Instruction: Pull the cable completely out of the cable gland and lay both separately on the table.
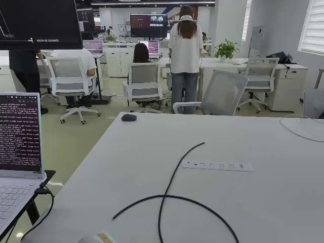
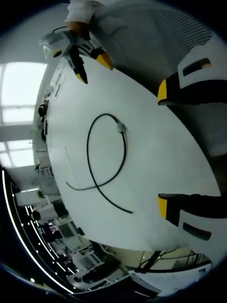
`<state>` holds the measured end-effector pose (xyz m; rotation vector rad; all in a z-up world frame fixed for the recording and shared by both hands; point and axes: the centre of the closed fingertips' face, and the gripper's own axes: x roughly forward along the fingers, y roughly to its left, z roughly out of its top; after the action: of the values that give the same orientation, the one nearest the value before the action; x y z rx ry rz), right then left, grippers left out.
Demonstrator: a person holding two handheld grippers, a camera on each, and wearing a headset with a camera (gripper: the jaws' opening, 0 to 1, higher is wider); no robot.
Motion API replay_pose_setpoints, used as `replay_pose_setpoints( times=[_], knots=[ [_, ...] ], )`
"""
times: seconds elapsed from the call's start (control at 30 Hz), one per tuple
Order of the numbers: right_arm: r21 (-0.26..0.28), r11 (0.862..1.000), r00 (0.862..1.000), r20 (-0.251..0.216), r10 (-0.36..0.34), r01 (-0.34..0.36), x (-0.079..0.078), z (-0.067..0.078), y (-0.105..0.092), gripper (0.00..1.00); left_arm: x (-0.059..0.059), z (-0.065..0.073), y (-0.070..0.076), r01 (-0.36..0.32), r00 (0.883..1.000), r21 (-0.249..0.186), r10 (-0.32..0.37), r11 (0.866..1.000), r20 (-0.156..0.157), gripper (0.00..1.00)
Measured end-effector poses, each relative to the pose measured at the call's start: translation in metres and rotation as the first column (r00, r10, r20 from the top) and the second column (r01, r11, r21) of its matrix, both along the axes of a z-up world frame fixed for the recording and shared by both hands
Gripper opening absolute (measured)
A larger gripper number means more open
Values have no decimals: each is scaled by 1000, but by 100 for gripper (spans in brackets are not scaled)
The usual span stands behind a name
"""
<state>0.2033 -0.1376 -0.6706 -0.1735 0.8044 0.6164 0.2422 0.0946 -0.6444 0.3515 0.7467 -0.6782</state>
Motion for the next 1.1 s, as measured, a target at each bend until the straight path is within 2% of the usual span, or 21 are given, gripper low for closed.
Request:
replay_pose_setpoints(
  times=[0.47, 0.93, 1.1],
  knots=[
    [24, 1000, 1000, 2, -20, 20, 1, 3, -1, 71, 0, 0, 0, 3, 1000, 6, -3, 1000, 0, 73],
    [14, 1000, 1000, -4, -15, 15, 1, 1, -1, 71, 0, 1, -1, 11, 1000, 5, -11, 1000, 1, 72],
    [-6, 1000, 1000, 16, 1, 0, 3, 1, -1, 72, 1, 1, -1, 10, 1000, -1, -10, 1000, 1, 71]
  ],
)
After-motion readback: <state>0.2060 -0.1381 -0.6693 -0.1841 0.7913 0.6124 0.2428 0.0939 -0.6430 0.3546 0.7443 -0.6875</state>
